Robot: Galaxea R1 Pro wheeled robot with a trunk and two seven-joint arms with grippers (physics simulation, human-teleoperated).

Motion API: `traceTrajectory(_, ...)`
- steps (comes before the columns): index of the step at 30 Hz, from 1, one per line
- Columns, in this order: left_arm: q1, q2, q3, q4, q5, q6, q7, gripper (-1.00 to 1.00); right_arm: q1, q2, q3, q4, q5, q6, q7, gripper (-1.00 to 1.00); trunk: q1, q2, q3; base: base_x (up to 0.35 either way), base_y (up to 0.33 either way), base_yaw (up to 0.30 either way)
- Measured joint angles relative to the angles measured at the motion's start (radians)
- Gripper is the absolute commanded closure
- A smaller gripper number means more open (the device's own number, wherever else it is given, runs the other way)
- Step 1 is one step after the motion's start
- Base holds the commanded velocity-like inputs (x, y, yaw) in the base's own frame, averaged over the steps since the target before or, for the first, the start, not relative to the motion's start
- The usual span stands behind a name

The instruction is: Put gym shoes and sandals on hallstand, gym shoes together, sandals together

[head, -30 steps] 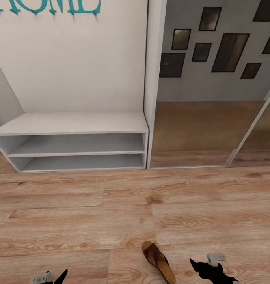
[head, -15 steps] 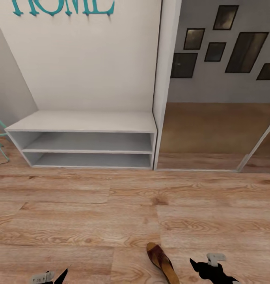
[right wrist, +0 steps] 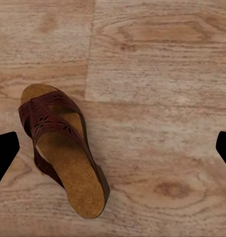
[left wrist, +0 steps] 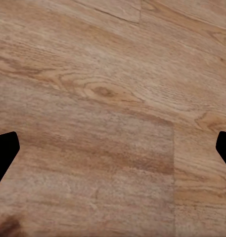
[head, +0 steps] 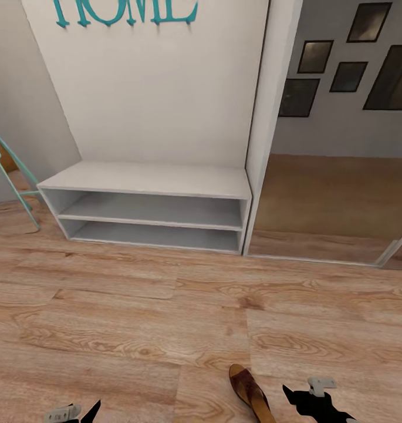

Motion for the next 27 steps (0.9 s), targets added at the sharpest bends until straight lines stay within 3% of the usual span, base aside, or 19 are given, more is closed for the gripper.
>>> traceTrajectory(15,0.0,0.002,0.0,-0.01,0.001,0.0,-0.006,-1.0,0.0,0.0,0.004,-0.005,0.006,-0.001,0.002,-1.0,0.0,0.0,0.0,0.0,0.0,0.003)
traceTrajectory(20,-0.005,0.011,0.0,-0.02,0.004,0.012,-0.007,-1.0,0.0,0.002,0.026,-0.02,0.028,0.001,0.004,-1.0,0.0,0.0,0.0,0.0,0.0,0.0)
traceTrajectory(22,-0.032,0.023,-0.001,-0.079,0.003,0.044,-0.006,-1.0,0.0,0.001,0.054,-0.097,0.055,0.002,0.005,-1.0,0.0,0.0,0.0,0.0,0.0,0.0)
traceTrajectory(23,-0.068,0.028,-0.002,-0.134,0.003,0.127,-0.006,-1.0,0.0,0.0,0.061,-0.133,0.06,0.003,0.005,-1.0,0.0,0.0,0.0,0.0,0.0,0.0)
traceTrajectory(26,-0.111,0.029,-0.001,-0.189,-0.002,0.214,-0.002,-1.0,0.0,-0.002,0.063,-0.146,0.062,0.004,0.005,-1.0,0.0,0.0,0.0,0.0,0.0,0.0)
traceTrajectory(27,-0.148,0.028,-0.002,-0.234,-0.007,0.283,0.005,-1.0,0.0,-0.002,0.063,-0.154,0.063,0.004,0.004,-1.0,0.0,0.0,0.0,0.0,0.0,0.0)
